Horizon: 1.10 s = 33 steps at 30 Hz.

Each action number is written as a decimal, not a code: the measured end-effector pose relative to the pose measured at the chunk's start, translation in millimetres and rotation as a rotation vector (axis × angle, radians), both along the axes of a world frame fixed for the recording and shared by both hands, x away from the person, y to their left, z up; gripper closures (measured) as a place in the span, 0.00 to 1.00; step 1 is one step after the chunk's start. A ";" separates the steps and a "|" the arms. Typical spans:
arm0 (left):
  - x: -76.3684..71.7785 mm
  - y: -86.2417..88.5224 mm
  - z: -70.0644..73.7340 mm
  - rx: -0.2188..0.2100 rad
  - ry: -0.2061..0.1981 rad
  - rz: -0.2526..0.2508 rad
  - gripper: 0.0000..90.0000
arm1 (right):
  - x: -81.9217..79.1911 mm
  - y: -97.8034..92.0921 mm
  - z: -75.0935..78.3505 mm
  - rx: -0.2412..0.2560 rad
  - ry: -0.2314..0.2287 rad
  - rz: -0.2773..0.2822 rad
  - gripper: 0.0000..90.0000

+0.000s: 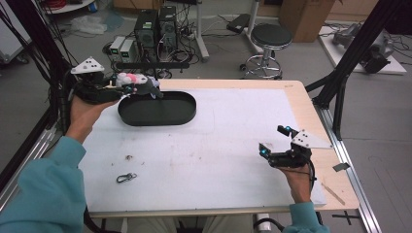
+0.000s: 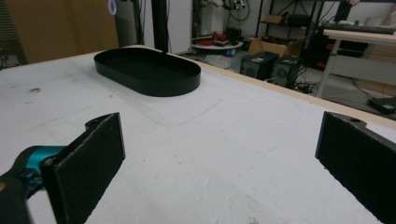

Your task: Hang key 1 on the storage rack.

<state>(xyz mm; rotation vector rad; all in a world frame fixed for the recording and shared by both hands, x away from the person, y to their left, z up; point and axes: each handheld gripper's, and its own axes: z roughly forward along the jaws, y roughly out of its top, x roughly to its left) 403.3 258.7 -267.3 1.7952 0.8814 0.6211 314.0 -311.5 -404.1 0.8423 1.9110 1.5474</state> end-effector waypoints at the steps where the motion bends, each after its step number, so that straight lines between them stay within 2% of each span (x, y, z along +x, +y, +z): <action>1: 0.5 1.6 0.6 0.002 0.000 0.008 0.60 | -0.5 -1.0 -1.3 0.005 -0.006 -0.006 0.01; 3: 1.8 4.2 1.6 0.004 -0.005 0.026 0.60 | -2.0 -2.8 -4.1 0.023 0.001 -0.008 0.01; 8: 5.6 9.6 5.5 -0.002 -0.014 0.059 0.60 | -5.7 -6.6 -10.2 0.046 -0.016 -0.016 0.01; 12: 7.9 12.0 7.5 -0.019 -0.017 0.084 0.60 | -8.1 -8.1 -13.1 0.067 -0.047 -0.021 0.01; 14: 8.4 12.8 9.1 -0.002 -0.022 0.103 0.60 | -8.9 -8.3 -14.4 0.081 -0.060 -0.013 0.01; 15: 9.1 13.7 9.7 -0.008 -0.023 0.105 0.60 | -10.2 -8.1 -15.8 0.095 -0.074 -0.002 0.01; 27: 19.2 13.4 19.9 0.013 -0.040 0.155 0.60 | -15.4 -6.8 -26.3 0.133 -0.124 0.018 0.01; 33: 26.3 11.4 22.0 0.010 -0.036 0.171 0.60 | -17.6 -7.7 -31.7 0.141 -0.118 0.011 0.01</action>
